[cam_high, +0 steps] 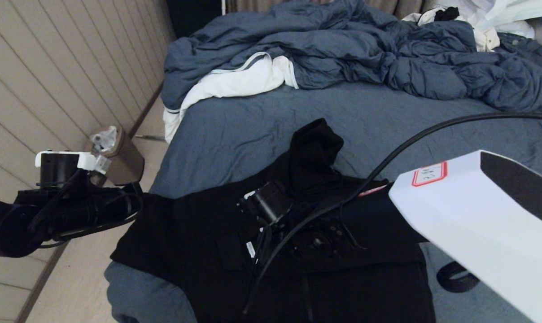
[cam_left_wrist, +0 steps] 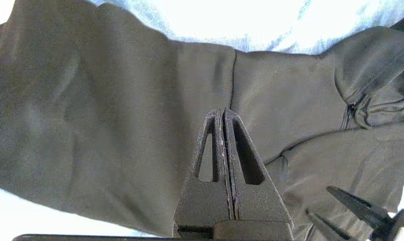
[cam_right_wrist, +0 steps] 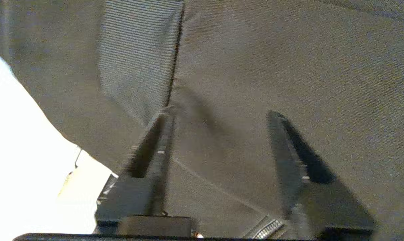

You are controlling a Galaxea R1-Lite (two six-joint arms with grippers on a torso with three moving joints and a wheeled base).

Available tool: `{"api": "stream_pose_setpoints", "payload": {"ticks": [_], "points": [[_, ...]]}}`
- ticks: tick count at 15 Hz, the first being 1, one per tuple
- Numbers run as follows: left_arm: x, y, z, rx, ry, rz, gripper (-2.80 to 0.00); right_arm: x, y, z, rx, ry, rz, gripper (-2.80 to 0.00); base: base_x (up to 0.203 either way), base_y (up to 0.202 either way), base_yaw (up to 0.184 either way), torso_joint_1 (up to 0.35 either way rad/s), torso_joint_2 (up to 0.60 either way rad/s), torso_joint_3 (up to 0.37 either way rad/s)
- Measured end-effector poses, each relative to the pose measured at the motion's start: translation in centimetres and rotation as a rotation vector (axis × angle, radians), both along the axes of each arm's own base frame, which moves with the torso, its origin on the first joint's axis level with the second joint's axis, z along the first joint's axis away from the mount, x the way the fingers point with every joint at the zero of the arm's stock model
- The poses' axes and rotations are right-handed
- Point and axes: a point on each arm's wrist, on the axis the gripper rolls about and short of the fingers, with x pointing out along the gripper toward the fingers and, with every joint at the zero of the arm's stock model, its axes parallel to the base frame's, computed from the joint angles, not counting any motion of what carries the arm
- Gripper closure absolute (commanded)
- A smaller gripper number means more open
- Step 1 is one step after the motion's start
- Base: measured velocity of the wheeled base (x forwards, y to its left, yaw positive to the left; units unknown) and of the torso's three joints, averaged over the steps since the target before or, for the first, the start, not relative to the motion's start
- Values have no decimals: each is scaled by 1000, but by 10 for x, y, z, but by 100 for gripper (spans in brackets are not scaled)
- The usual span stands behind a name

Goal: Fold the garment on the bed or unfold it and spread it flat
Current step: Unfold the black sweatshirt

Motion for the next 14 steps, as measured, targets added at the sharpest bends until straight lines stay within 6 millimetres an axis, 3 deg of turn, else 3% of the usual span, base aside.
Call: {"api": "stream_pose_setpoints", "payload": {"ticks": [5, 11, 12, 14], "points": [[2, 0, -5, 0, 10, -2, 0, 3, 11, -11, -24, -4, 26, -280, 0, 0, 0, 0, 0, 0], [5, -1, -9, 0, 14, -3, 0, 13, 25, -40, -82, 1, 50, -280, 0, 0, 0, 0, 0, 0], [5, -1, -9, -1, 15, -2, 0, 15, 25, -44, -95, -3, 41, 0, 0, 0, 0, 0, 0, 0], [5, -1, -9, -1, 16, -2, 0, 18, 26, -52, -139, -19, 41, 0, 0, 0, 0, 0, 0, 0]]}}
